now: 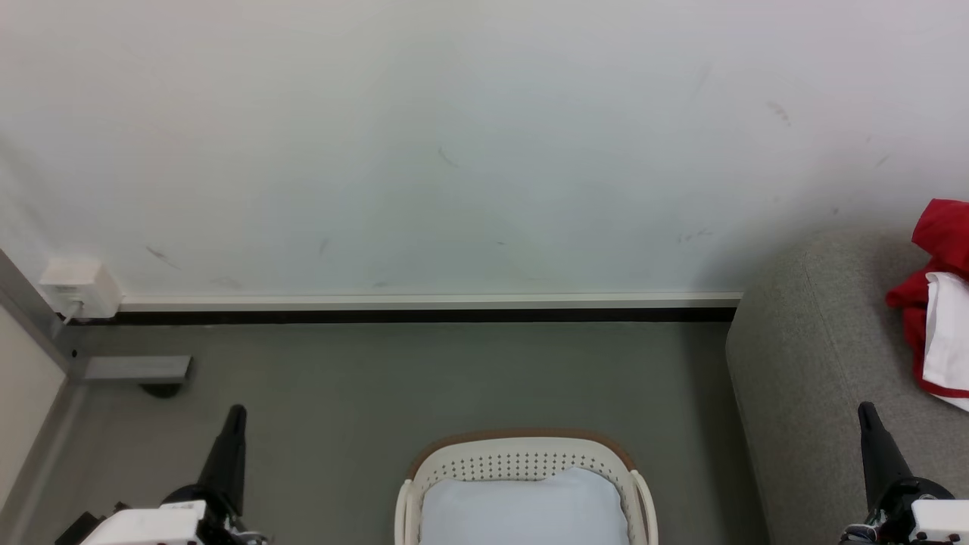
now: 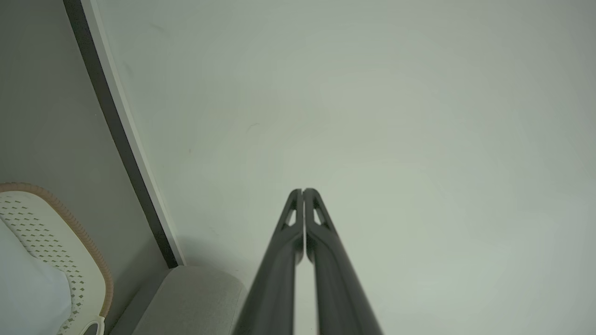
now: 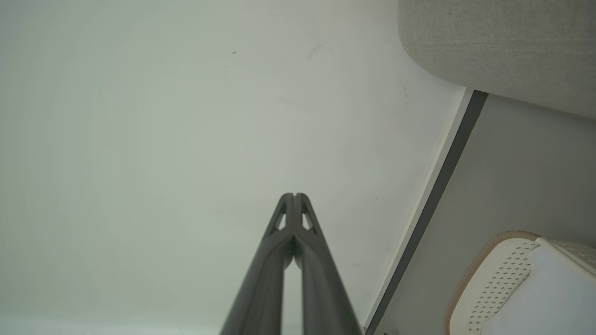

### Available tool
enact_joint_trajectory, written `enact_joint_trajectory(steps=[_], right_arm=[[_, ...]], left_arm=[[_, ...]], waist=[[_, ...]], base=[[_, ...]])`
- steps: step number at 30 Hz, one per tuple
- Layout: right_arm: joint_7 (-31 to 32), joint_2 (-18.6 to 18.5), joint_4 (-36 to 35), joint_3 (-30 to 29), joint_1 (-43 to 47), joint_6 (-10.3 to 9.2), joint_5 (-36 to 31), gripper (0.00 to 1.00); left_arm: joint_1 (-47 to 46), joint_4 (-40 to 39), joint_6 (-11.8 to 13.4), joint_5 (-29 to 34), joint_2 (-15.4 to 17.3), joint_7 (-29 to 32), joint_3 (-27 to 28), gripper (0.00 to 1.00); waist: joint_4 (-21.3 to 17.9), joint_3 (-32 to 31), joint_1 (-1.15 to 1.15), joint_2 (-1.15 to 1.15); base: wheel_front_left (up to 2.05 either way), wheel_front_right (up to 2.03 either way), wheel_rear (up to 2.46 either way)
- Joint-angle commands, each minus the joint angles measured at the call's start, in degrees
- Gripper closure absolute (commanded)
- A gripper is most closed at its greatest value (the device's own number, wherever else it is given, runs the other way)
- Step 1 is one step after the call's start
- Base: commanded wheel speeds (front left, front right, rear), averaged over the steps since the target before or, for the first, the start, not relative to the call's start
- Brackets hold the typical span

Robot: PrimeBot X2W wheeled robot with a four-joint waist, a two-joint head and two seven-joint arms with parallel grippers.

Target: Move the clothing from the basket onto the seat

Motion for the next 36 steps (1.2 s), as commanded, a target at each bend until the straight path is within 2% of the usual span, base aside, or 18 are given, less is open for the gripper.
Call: enact_joint_trajectory(steps=[1, 36], right_arm=[[0.2, -0.5, -0.3, -0.2, -0.7, -0.13, 0.1, 1.00], [0.2, -0.5, -0.3, -0.2, -0.7, -0.13, 0.1, 1.00]], left_arm=[[-0.5, -0.2, -0.2, -0.8, 0.1, 0.2, 0.1, 1.00], [-0.5, -0.2, -0.2, -0.8, 0.1, 0.2, 0.1, 1.00]], waist=[[0.0, 0.0, 0.00, 0.00], [0.0, 0.0, 0.00, 0.00]], base=[[0.00, 0.00, 0.00], [0.00, 0.00, 0.00]])
